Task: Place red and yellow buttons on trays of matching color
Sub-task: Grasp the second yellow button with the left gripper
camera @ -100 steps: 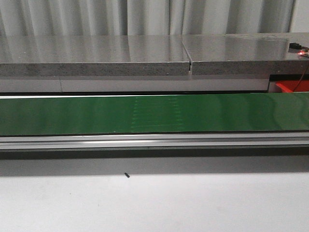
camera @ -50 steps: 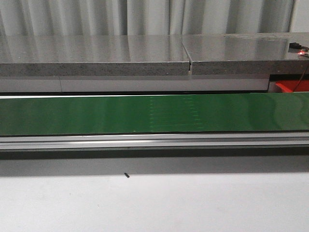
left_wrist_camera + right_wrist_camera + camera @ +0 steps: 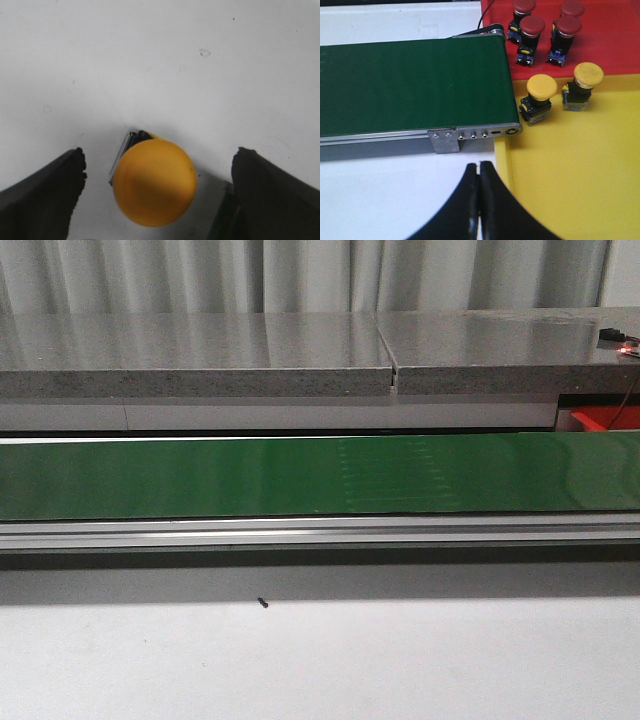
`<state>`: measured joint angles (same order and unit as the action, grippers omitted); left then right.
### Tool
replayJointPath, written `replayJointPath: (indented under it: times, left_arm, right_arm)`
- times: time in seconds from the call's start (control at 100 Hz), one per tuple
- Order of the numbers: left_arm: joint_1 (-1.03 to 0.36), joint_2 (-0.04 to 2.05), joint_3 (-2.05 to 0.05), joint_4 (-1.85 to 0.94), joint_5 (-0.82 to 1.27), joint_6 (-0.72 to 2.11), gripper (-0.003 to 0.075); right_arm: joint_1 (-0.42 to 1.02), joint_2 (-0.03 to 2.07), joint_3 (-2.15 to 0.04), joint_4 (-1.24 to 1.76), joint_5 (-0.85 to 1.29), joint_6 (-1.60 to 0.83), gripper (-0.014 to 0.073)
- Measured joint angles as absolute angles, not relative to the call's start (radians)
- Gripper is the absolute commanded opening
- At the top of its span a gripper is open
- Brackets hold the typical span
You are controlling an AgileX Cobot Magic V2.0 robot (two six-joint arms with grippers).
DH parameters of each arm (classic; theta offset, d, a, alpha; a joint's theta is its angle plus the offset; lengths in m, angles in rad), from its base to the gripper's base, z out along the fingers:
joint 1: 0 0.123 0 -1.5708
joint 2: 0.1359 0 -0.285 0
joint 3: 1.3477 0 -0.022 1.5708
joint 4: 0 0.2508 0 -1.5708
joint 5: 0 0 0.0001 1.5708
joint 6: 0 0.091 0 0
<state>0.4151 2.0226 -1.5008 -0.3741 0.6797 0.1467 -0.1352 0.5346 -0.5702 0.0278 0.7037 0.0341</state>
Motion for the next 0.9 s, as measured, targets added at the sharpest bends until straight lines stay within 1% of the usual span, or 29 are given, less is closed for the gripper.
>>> replayJointPath:
  times: [0.12,0.38,0.45,0.5,0.71,0.9]
  left_arm:
    - [0.415,2.027,-1.503,-0.374,0.676,0.147,0.0489]
    - [0.415,2.027,-1.503,-0.374,0.671,0.147,0.0253]
    - [0.415,2.027,-1.503,-0.374,0.671,0.147,0.021]
    - [0.415,2.027,-1.503,-0.374,0.67,0.147,0.0199]
    - [0.415,2.023,-1.503,-0.374,0.669,0.147,0.02]
    - [0.415,1.917,-1.448,-0.37,0.649,0.148,0.02]
  right_arm:
    - [-0.135,0.535,-0.57,0.028,0.704,0.034,-0.0092]
    - [-0.135,0.535,-0.57,0.028,0.704,0.034,-0.0092]
    - [-0.135,0.535,-0.57,0.028,0.704,0.034,-0.0092]
    - [-0.135,0.535,-0.57,0.028,0.704,0.034,-0.0092]
    - [-0.135,0.535,-0.57,0.028,0.704,0.034,-0.0092]
    - [-0.135,0.535,-0.57,0.028,0.704,0.034,-0.0092]
